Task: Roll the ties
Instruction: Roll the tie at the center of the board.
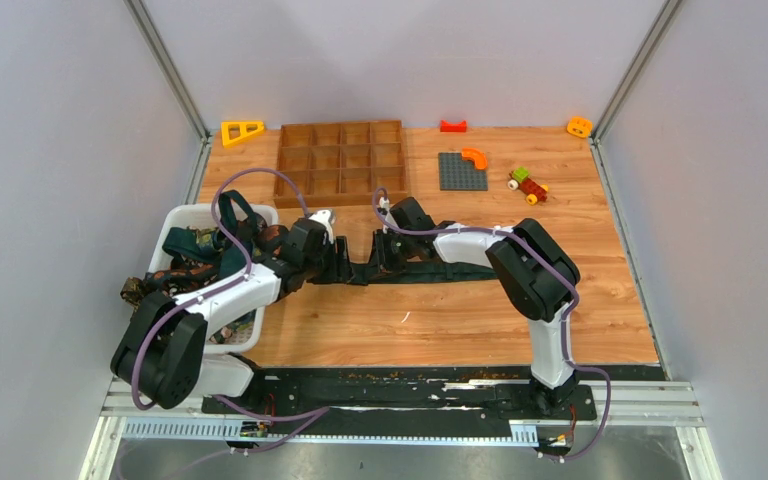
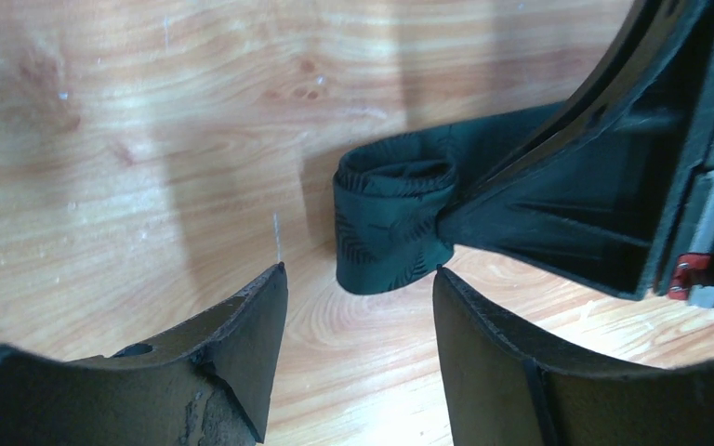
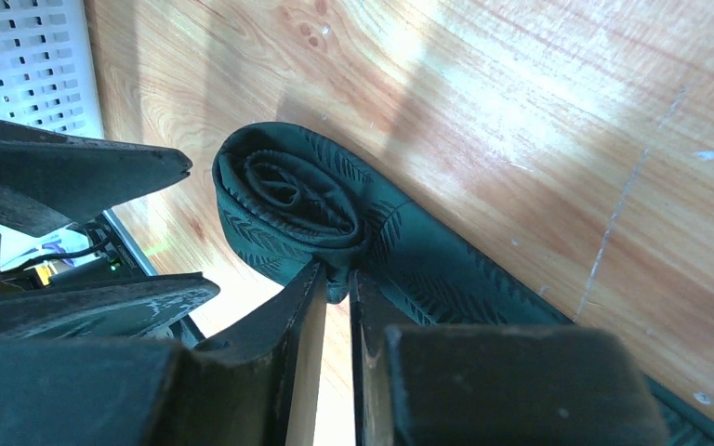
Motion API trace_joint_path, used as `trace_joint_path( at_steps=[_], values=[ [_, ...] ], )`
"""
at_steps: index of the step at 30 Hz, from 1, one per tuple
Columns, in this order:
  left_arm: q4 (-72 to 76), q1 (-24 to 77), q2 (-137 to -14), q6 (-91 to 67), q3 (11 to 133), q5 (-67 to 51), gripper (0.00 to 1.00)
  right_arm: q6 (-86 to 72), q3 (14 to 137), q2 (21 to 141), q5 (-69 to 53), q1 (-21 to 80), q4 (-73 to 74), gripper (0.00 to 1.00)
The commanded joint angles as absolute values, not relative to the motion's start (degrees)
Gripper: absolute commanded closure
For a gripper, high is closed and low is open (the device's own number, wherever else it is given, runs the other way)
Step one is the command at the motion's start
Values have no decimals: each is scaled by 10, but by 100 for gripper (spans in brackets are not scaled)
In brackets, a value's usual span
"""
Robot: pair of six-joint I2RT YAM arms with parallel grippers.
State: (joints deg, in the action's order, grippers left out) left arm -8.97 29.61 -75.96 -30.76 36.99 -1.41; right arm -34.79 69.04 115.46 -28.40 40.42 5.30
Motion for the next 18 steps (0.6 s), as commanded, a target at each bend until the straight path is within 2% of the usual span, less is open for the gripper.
trace_joint_path(
  at_steps=[1, 12, 18],
  values=[
    [-25, 281, -763, -279, 367, -67, 36, -327, 704, 1171, -266, 407, 57, 85],
    [36, 246, -813, -284, 353, -135, 49, -327, 704, 1177, -268, 407, 56, 85],
    [99, 230, -837, -300, 322, -178, 52, -326, 703, 1176, -260, 407, 64, 85]
  ],
)
